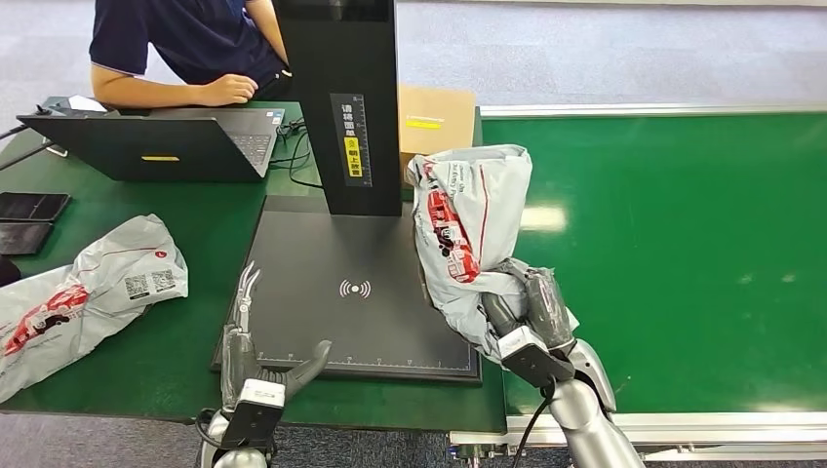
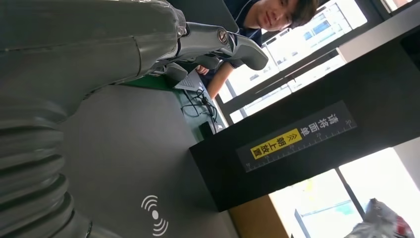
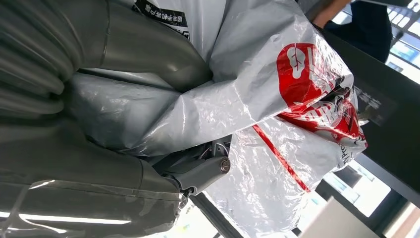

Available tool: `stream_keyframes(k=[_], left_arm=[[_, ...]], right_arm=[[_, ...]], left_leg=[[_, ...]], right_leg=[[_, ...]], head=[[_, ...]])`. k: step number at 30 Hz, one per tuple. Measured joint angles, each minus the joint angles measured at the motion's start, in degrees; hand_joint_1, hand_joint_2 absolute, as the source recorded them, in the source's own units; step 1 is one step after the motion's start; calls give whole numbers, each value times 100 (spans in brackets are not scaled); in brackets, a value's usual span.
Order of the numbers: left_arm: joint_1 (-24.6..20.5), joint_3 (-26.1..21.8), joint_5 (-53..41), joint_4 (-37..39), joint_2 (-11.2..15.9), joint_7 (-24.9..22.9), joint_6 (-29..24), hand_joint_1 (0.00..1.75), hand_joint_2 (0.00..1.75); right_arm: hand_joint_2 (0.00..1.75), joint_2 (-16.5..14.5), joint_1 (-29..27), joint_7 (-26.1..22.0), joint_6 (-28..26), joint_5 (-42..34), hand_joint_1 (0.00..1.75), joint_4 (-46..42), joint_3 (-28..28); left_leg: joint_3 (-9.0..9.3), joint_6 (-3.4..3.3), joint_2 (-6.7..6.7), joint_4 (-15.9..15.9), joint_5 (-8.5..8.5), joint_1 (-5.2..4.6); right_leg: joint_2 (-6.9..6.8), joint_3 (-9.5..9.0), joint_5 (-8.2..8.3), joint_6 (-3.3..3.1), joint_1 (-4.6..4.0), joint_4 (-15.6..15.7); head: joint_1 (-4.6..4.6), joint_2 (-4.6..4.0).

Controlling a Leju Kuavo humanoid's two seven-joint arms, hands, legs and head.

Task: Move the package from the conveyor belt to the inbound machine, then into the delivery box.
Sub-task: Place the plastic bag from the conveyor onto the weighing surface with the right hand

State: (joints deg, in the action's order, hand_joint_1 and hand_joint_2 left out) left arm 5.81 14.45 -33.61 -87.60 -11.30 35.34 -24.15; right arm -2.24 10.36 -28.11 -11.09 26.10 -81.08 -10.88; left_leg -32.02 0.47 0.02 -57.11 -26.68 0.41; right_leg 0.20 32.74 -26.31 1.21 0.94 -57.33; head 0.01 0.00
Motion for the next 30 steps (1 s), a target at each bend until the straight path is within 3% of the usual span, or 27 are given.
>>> stream_keyframes(k=[8,18,30], left_arm=[[19,26,-122,0,2,-78,51,0,175],[86,26,-122,0,29,-82,44,0,175],[-19,59,-66,96,48,-51,207,0,175]], right_arm=[[175,-84,41,3,474,-244,143,609,5],[175,-99,128,55,538,-273,132,1095,15],[175,-165,215,510,721,279,127,1345,-22]], left_leg=[[0,0,0,0,0,0],[1,0,0,0,0,0],[10,1,0,0,1,0]], right_leg=[[0,0,0,0,0,0],[0,0,0,0,0,0],[2,-5,0,0,0,0]], head=[[0,0],[1,0],[1,0]])
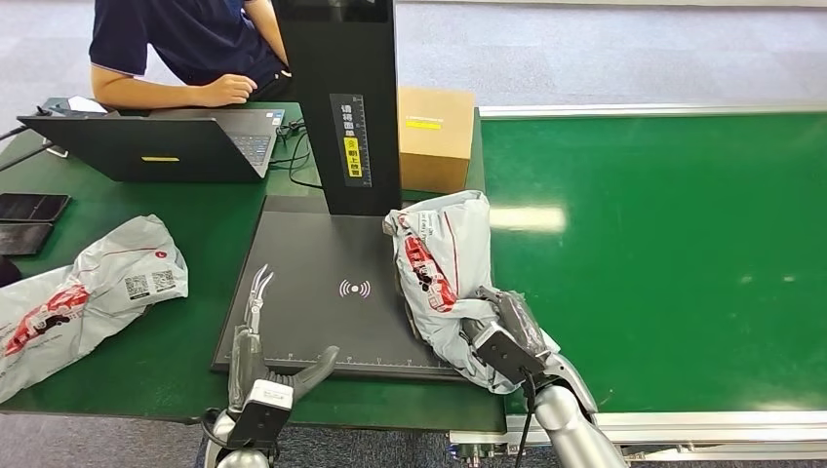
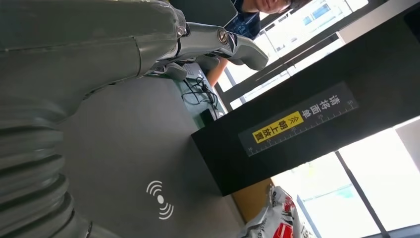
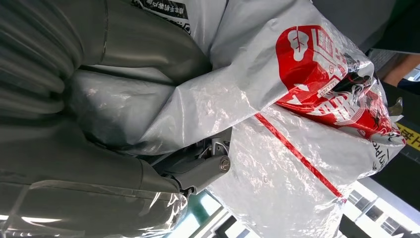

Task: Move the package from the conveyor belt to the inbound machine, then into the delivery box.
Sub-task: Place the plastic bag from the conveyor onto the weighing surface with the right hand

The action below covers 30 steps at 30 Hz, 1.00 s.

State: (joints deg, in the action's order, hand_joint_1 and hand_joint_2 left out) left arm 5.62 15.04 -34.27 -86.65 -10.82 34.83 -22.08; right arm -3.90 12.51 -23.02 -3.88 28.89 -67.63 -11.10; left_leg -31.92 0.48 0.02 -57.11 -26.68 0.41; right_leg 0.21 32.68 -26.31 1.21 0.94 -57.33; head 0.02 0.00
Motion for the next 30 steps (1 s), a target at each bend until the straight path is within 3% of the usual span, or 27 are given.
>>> stream_keyframes(k=[9,18,24,30], left_arm=[[-208,26,121,250,2,116,117,0,175],[-495,152,244,592,2,286,244,0,175],[-534,238,249,674,2,287,295,0,175],[-590,317,250,735,1,282,293,0,175]], right_arm=[[175,-12,-126,-90,8,114,130,-68,-1],[175,175,-603,-926,577,-192,131,-503,-301],[175,224,-817,-847,94,150,138,-859,-582],[175,201,-615,-970,-426,30,149,-928,-825]], left_leg=[[6,0,1,0,0,0],[7,3,6,0,-3,0],[4,3,6,1,-2,1],[2,2,6,1,1,1]], right_leg=[[1,-3,0,0,0,0],[9,-3,-1,-1,-1,0],[8,-2,-1,-2,-2,0],[8,-4,1,0,0,-1]], head=[[-1,0],[0,0],[-1,0],[1,0]])
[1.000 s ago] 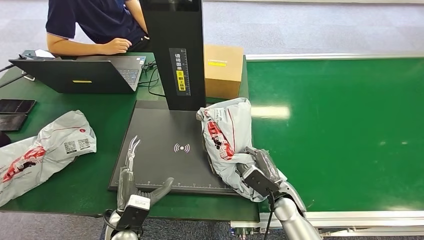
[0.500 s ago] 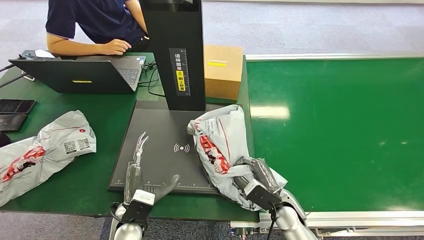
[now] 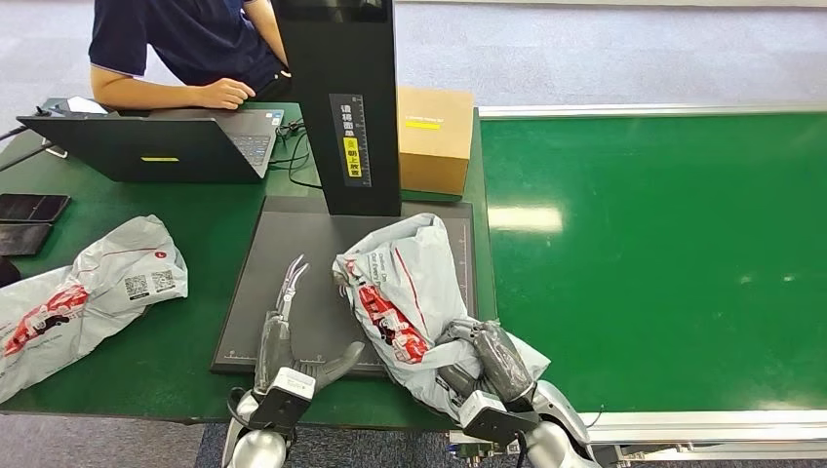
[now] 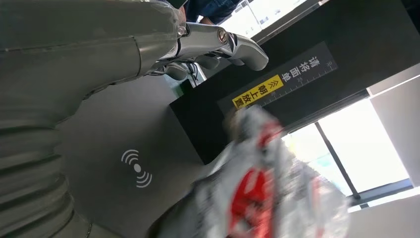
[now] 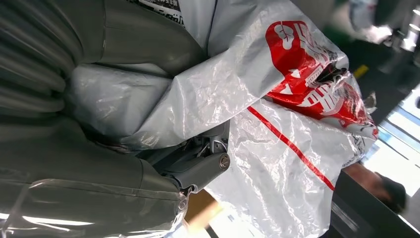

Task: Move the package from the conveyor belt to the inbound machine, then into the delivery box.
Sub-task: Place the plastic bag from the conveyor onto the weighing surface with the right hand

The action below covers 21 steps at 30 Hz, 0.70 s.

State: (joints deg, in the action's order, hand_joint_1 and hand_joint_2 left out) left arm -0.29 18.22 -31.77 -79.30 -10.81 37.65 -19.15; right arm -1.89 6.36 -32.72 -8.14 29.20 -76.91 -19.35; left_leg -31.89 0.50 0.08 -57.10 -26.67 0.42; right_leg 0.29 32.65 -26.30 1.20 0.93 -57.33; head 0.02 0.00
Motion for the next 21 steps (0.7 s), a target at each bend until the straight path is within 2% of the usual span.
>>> stream_keyframes(k=[2,3,4,7,8,9,12,16,21], left_arm=[[-9,27,-4,6,-4,-8,-4,0,175],[-10,40,-7,7,-6,-13,-5,0,175],[-10,53,-9,8,-8,-20,-6,0,175],[-8,85,-10,11,-9,-49,-25,0,175],[-6,91,-10,13,-9,-61,-38,0,175],[-3,95,-10,14,-9,-71,-55,0,175],[15,100,-15,15,-9,-82,-104,0,175],[58,103,-19,15,-9,-82,-152,0,175],[67,120,-24,31,-9,-105,-200,0,175]], right_arm=[[175,-48,185,-67,-152,-142,152,50,-81],[175,-84,293,-89,-203,-227,145,117,-108],[175,-124,410,-102,-242,-312,130,216,-129],[175,-256,772,-110,-278,-503,51,669,-179],[175,-294,878,-95,-258,-534,30,847,-198],[175,-328,976,-70,-231,-547,16,1039,-219],[175,-413,1228,52,-194,-467,2,1612,-298],[175,-506,1429,149,-278,-288,0,2160,-394],[175,-544,1485,181,-437,-253,0,2363,-447]], left_leg=[[0,0,0,0,1,0],[1,0,0,0,1,0],[1,1,0,0,1,0],[1,1,0,0,2,0],[1,1,-1,0,2,0],[1,1,-1,0,2,0],[-1,1,-2,0,2,1],[-2,1,-2,0,1,1],[1,1,-2,0,1,0]], right_leg=[[0,0,0,0,0,0],[0,0,0,0,0,0],[0,0,0,0,0,0],[0,0,0,0,-1,0],[0,0,0,0,-1,-1],[-1,0,0,0,-1,-1],[-2,0,0,0,-1,-1],[-3,2,-1,0,-1,-1],[-3,2,-1,0,0,0]], head=[[0,0],[0,0],[0,0],[-1,0],[-1,0],[-1,0],[-1,0],[-1,0],[-1,0]])
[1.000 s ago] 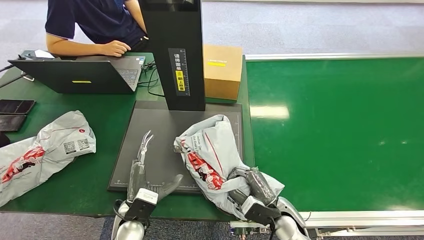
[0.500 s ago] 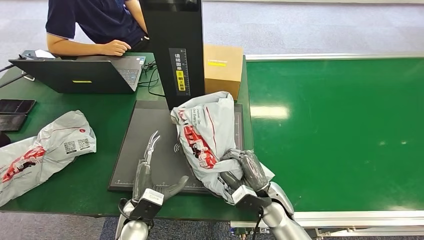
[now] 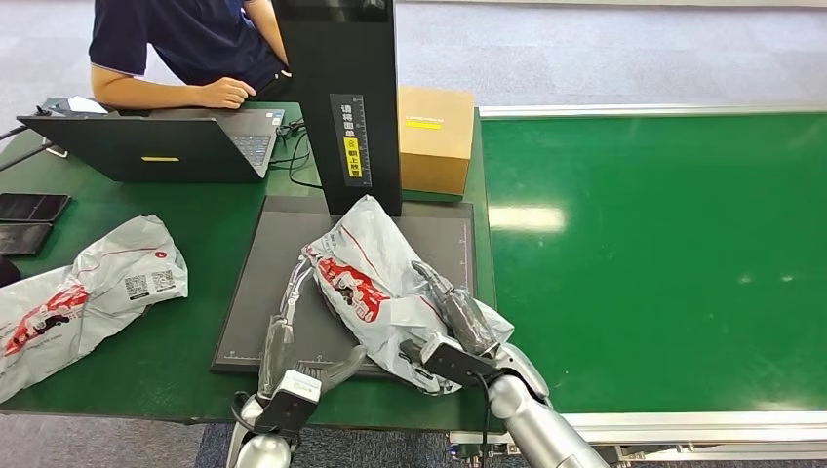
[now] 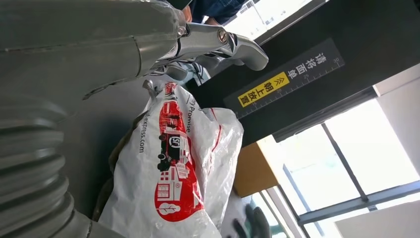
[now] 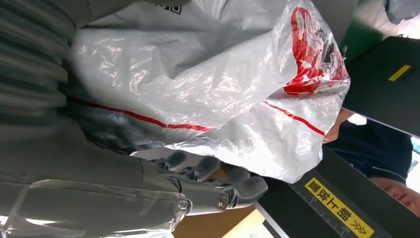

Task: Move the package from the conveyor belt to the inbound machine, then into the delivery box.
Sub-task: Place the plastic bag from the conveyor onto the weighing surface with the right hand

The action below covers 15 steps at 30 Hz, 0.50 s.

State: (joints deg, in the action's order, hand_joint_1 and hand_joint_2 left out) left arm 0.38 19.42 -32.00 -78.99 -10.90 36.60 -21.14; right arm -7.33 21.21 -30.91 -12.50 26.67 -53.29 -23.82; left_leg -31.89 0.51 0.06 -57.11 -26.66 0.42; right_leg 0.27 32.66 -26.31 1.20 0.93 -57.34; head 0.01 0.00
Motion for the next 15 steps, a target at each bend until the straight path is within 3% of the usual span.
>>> stream_keyframes(k=[3,7,15], left_arm=[[1,50,-2,33,2,-21,-63,0,175],[-70,196,-29,96,-3,-45,-76,0,175],[-496,439,-51,149,-95,-388,167,0,175]], right_arm=[[175,0,-143,-113,-338,-53,0,-127,7],[175,31,-726,-223,-743,-268,0,-954,169],[175,222,-1783,-158,-888,-306,0,-2783,443]], left_leg=[[1,0,-1,-1,0,0],[-8,0,-5,-2,0,0],[-15,0,-4,-2,-1,-1]], right_leg=[[-2,1,0,0,0,0],[-6,11,-1,0,0,1],[-4,16,0,0,1,1]], head=[[1,0],[0,0],[1,0]])
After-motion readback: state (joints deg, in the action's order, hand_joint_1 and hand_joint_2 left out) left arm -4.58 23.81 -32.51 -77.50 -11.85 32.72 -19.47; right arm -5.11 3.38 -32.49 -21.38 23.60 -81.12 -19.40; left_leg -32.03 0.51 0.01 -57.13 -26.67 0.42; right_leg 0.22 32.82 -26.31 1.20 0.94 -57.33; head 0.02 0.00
